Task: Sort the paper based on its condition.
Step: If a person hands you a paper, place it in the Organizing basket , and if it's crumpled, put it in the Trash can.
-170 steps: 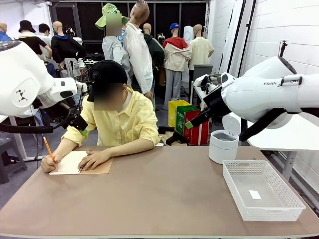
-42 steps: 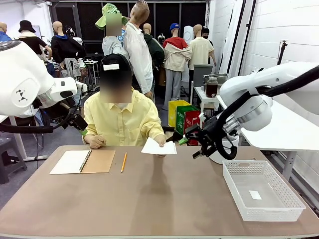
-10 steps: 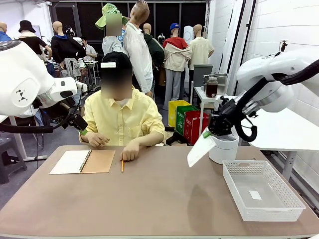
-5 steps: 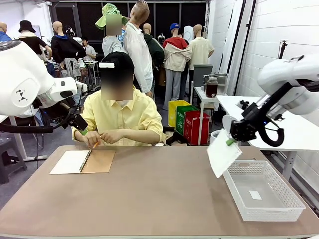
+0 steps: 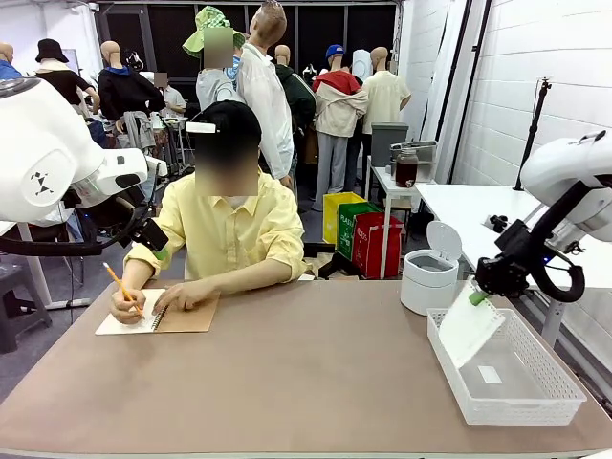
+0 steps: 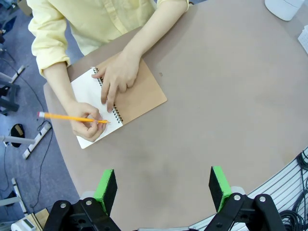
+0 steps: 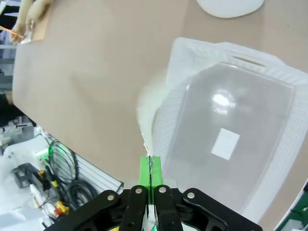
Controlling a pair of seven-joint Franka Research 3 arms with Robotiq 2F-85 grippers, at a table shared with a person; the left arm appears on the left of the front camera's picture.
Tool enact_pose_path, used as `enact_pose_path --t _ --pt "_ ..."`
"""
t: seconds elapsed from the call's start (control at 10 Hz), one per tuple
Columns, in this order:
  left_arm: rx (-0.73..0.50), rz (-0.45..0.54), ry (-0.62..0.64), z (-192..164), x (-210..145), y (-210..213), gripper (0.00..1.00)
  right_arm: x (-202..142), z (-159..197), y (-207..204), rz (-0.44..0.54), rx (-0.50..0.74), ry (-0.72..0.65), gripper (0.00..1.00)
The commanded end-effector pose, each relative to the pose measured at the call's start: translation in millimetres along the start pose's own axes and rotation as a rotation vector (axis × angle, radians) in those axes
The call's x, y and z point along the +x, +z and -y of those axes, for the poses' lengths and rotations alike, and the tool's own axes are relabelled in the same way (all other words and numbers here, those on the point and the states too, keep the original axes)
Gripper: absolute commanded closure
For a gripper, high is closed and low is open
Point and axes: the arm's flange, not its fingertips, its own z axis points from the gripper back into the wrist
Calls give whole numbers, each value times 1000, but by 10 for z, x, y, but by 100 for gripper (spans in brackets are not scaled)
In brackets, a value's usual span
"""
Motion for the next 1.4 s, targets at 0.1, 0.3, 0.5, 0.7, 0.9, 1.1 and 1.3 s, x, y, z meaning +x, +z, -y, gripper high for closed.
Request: enact_pose_path --t 0.1,0.3,0.5,0.7,0.9,1.1,1.3 --pt "4 0 -2 -13 -3 4 0 -29 251 -184 -8 -80 58 100" --pt "4 0 -2 -13 -3 4 0 -35 377 -303 -43 -161 19 100" --pt "4 0 -2 -13 -3 4 0 -111 480 -391 -53 -219 -24 100" --pt "4 0 -2 -13 -3 4 0 -219 553 -510 -67 -258 -62 100" --pt "4 0 -2 -13 -3 4 0 -301 566 -659 -52 -261 -138 100" --pt "4 0 -2 -13 -3 4 0 -347 569 -785 -51 -258 -206 100" --pt "4 0 -2 -13 -3 4 0 -380 618 -824 -40 -263 -267 100"
